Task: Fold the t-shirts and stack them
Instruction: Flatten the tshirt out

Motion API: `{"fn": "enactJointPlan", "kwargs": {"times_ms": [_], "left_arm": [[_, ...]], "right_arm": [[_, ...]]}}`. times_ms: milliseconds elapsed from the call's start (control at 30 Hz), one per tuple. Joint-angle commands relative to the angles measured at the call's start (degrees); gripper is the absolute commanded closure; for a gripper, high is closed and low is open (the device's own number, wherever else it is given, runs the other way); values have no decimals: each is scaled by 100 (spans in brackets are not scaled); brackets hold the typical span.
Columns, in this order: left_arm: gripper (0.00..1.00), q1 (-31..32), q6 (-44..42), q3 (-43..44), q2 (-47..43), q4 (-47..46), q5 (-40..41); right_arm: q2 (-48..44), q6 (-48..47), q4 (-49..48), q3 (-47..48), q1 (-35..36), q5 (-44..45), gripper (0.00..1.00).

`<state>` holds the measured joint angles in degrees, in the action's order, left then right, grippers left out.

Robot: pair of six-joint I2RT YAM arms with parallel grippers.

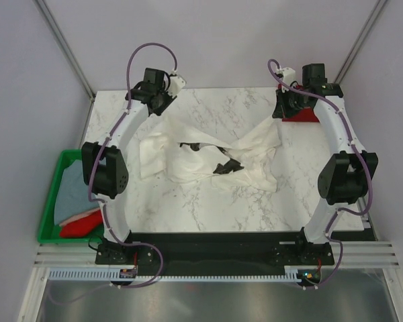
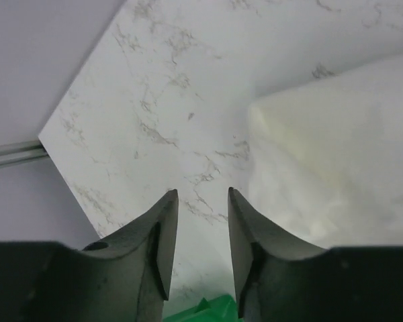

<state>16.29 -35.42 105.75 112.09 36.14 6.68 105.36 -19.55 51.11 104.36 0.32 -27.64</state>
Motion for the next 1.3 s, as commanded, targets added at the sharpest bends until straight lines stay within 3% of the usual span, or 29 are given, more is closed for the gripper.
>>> {"fn": "enactJointPlan", "kwargs": {"times_ms": [0,167,233,400,1033,1267], "left_arm": [[55,23,316,78,-134,183,63],[55,260,430,-1221,-1056,305,-272],[60,269,465,-1495,-1180,463,-569],[56,252,554,-2164,-1007,561,-457],[60,-118,852,-1163,726,517,-386],[67,-162,817,-916,1016,552,-404]], "right_arm": [[72,136,-93,287,-5,-233,100],[-86,83,-101,33,-5,-294,100],[-139,101,-110,-108,-14,-321,100],[-139,127,-137,-240,-14,-348,100],[99,65,-137,-276,-14,-207,100],[178,39,-128,-232,-14,-137,100]]}}
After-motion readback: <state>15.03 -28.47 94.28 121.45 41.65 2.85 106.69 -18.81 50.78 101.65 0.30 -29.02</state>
